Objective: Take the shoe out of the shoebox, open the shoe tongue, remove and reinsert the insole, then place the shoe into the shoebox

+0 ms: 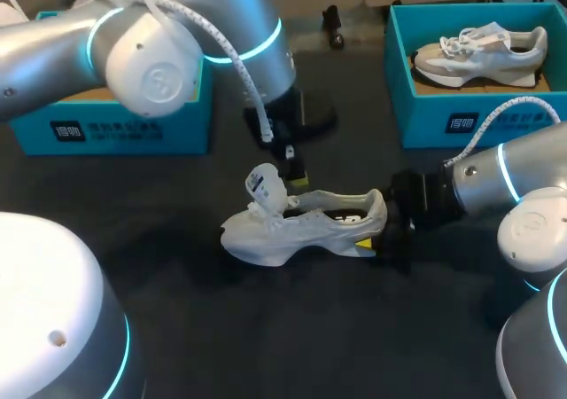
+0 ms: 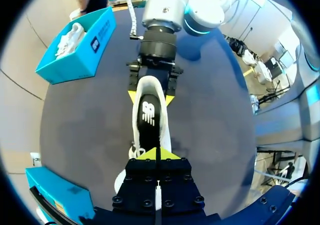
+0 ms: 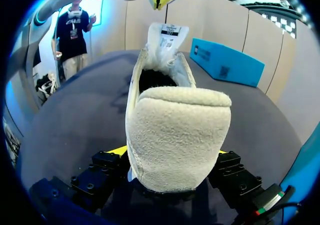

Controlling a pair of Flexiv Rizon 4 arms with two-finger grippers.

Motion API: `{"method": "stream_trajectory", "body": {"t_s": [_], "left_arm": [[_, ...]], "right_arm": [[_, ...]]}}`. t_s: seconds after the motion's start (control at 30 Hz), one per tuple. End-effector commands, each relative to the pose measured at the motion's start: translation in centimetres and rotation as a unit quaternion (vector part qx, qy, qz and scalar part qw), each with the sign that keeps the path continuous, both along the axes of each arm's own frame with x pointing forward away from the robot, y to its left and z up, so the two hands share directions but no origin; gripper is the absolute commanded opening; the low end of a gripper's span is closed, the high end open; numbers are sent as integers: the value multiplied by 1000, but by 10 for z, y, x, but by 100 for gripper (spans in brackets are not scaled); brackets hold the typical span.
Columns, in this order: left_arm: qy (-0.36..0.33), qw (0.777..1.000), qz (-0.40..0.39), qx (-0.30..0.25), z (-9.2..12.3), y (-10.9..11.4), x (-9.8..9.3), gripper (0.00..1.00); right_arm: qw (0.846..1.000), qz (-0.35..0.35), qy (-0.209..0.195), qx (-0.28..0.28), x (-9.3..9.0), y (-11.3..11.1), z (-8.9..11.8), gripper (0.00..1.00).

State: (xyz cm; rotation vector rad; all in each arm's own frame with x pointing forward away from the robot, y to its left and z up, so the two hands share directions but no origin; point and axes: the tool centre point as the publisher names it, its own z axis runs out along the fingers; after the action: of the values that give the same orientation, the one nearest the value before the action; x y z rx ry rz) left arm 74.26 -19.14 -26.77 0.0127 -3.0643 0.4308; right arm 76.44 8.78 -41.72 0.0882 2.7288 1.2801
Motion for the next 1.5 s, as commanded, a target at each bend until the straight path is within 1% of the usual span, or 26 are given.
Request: {"method": "stream_trajectory", "body": {"t_s": [0.03, 0.27, 0.37, 0.53, 0.67, 0.93, 1.23, 1.5], "left_arm": [[4, 1000, -11, 10, -21, -23, 7, 0], [9, 1000, -24, 8, -42, -47, 7, 0], [13, 999, -35, 8, -51, -53, 5, 0], [12, 999, -46, 12, -67, -57, 4, 0], [11, 999, -45, 21, -78, -58, 7, 0], [14, 998, -45, 35, -91, -53, 11, 0], [35, 997, -62, 42, -101, -46, 0, 0], [58, 994, -85, 47, -111, -46, -6, 0]], "right_arm": [[1000, -1, -1, -2, 1, 0, -1, 0], [1000, -1, -1, -2, 1, 0, -1, 0], [1000, -1, -1, -2, 1, 0, -1, 0], [1000, -1, -1, -2, 1, 0, -1, 0], [1000, -1, -1, -2, 1, 0, -1, 0], [1000, -1, -1, -2, 1, 0, -1, 0], [1000, -1, -1, -2, 1, 0, -1, 0], [1000, -1, -1, -2, 1, 0, -1, 0]]}}
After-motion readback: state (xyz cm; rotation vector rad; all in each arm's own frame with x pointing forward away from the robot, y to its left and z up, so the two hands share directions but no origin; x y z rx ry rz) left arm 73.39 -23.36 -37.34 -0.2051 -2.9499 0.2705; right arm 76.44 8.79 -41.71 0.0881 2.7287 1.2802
